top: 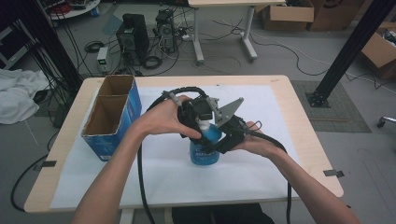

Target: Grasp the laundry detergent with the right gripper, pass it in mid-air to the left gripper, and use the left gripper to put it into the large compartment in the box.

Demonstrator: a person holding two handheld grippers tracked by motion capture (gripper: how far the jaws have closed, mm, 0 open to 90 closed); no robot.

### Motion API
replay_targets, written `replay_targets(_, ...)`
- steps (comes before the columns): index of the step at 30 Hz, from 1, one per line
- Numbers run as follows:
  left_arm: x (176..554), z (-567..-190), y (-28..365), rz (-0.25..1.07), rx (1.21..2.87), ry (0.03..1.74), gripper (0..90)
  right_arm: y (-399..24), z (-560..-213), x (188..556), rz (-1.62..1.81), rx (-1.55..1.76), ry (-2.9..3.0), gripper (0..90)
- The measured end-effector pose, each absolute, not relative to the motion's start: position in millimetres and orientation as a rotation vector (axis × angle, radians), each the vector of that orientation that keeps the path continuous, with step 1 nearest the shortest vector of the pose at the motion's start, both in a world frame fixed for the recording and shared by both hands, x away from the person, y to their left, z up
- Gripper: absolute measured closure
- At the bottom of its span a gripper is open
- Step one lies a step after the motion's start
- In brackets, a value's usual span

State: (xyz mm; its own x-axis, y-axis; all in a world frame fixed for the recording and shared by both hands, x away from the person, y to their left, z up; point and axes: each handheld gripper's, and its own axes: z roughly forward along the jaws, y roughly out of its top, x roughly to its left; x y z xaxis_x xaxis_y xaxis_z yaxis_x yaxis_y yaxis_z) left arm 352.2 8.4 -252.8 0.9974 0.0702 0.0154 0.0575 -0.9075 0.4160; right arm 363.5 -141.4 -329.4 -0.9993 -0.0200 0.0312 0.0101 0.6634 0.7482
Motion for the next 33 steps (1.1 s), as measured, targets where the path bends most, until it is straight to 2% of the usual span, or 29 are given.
replay_targets(10, 351, -251, 6, 0.043, 2.732, 0.096, 37.8, -142, -329, 363, -1.276, 0.012, -2.827, 45.2)
replay_targets(13, 351, -249, 1, 0.021, 2.787, 0.132, 37.9, -142, -330, 363, -1.273, 0.021, -2.820, 45.1)
replay_targets(33, 354, -250, -3, 0.007, 2.793, 0.151, 38.1, -147, -335, 365, -1.325, 0.014, -2.774, 43.3)
